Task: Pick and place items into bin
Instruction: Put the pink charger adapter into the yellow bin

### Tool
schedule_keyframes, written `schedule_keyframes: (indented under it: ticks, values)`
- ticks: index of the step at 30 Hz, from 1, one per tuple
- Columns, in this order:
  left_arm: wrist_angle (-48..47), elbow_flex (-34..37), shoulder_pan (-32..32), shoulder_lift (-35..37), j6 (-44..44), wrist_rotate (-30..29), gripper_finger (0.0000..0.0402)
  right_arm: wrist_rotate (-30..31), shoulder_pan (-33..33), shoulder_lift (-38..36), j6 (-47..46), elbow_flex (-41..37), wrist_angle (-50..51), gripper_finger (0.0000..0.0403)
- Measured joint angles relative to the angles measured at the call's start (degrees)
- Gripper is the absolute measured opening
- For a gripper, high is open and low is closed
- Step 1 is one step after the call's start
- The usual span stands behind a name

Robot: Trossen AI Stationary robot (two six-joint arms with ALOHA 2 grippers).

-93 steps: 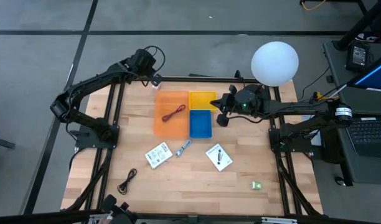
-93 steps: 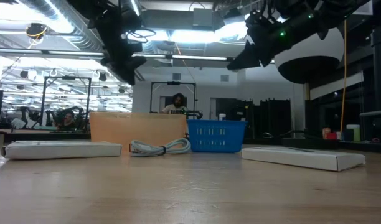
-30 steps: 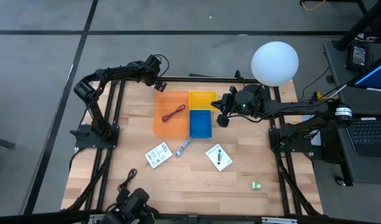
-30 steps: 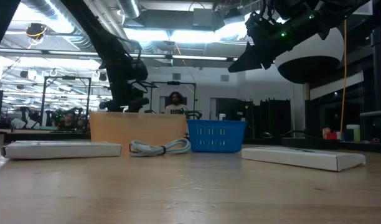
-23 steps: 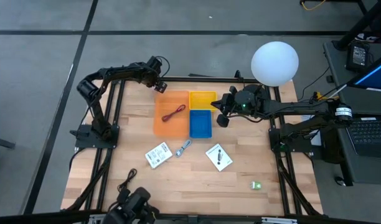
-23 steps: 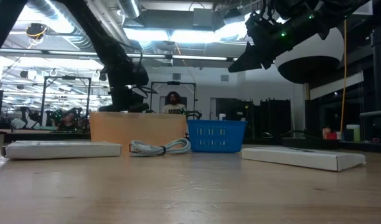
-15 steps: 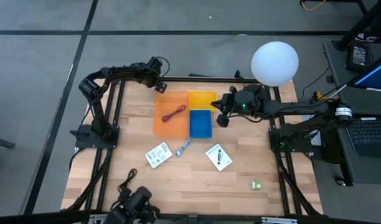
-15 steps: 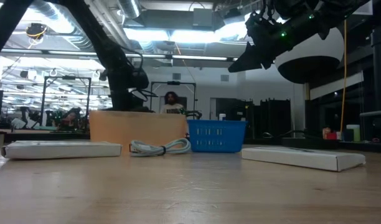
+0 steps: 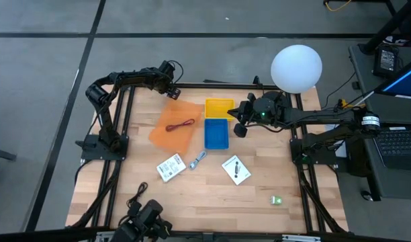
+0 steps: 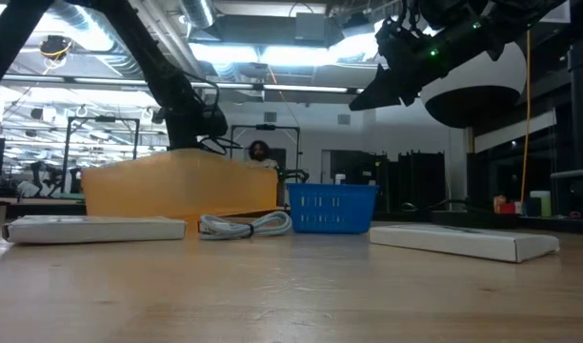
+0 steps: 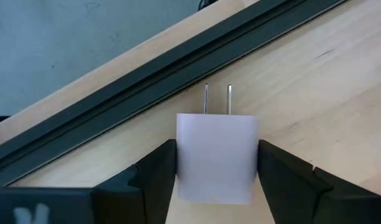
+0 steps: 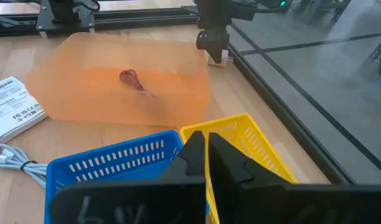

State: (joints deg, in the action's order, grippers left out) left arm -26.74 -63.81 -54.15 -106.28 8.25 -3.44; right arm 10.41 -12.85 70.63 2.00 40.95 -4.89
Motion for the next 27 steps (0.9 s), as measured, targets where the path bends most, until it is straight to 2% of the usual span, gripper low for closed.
schedule_keyframes:
  ticks: [27]
  values:
    - [-1.01,0.32,-0.02,1.1,-1.01,1.63,0.0182,0.0,0.01,0.0,0.02,0.0,0.0,0.0004]
